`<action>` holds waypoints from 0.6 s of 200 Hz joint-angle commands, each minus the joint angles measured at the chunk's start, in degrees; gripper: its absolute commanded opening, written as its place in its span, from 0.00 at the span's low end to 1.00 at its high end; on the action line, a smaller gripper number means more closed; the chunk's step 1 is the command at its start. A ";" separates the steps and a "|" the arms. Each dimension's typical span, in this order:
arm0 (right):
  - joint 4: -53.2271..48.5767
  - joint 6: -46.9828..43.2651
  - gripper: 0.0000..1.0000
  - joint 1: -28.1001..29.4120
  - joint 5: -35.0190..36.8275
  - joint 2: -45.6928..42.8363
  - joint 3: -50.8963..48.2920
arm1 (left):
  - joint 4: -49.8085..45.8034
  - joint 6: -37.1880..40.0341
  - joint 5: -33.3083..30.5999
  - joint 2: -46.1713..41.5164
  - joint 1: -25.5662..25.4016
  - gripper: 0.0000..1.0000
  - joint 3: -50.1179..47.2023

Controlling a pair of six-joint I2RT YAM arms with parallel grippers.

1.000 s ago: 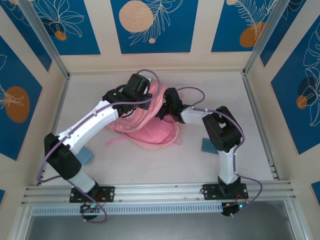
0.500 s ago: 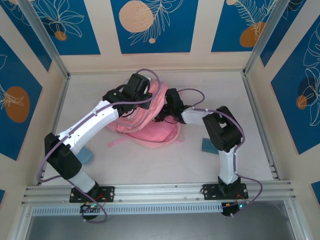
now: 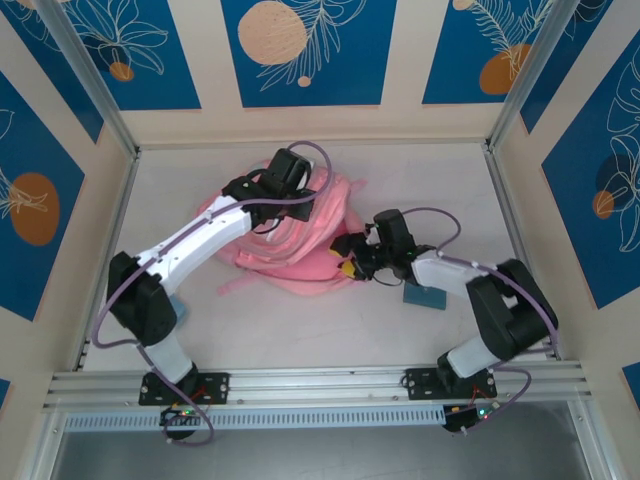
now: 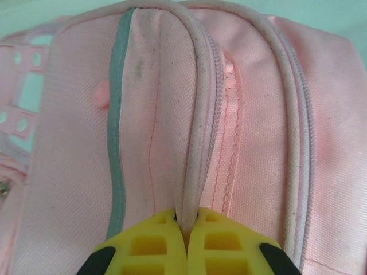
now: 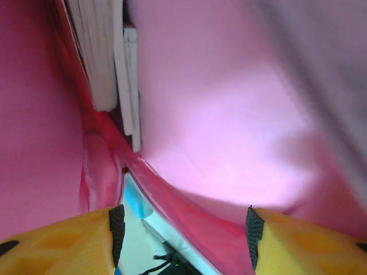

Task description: Pack the student bag

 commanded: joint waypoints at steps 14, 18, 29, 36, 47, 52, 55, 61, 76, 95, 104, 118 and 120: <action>-11.00 -9.82 0.59 -3.80 6.21 -9.64 -4.85 | 2.45 -2.26 5.57 3.66 0.19 0.32 6.06; -12.29 -10.42 0.59 -4.38 6.91 -10.54 -5.23 | 2.43 -2.64 5.61 3.79 0.19 0.37 5.93; -16.16 -11.75 0.59 -5.76 9.58 -13.61 -5.99 | 2.67 -3.86 5.26 3.43 0.26 0.50 4.86; -18.54 -12.56 0.59 -6.34 11.77 -15.85 -6.40 | 2.98 -4.66 4.87 2.84 0.24 0.57 3.87; -22.86 -14.04 0.59 -6.99 15.86 -19.59 -6.57 | 3.60 -5.81 4.07 1.45 0.27 0.66 1.76; -24.60 -14.71 0.59 -7.16 17.61 -21.36 -6.49 | 3.81 -6.37 3.64 0.68 0.37 0.69 0.71; -25.41 -15.05 0.60 -7.18 18.48 -22.38 -6.42 | 3.83 -6.79 3.31 0.16 0.44 0.71 0.09; -26.87 -16.28 0.61 -7.23 19.83 -24.20 -6.18 | 3.94 -7.53 2.73 -0.92 0.59 0.73 -1.30; -29.92 -19.21 0.63 -7.13 22.06 -27.59 -4.69 | 4.14 -9.12 1.37 -3.93 1.03 0.77 -5.28; -32.38 -23.27 0.65 -6.66 22.40 -28.68 -1.44 | 4.87 -11.44 0.02 -8.68 1.65 0.81 -12.22; -33.55 -24.85 0.65 -6.04 22.44 -28.03 0.53 | 5.23 -12.65 -0.55 -11.29 2.03 0.83 -15.79; -34.57 -26.72 0.66 -4.41 22.33 -26.06 3.59 | 5.16 -14.76 -2.29 -15.39 2.55 0.84 -21.36; -34.68 -26.91 0.66 -4.14 22.29 -25.71 4.01 | 5.09 -15.11 -2.65 -15.89 2.66 0.84 -22.22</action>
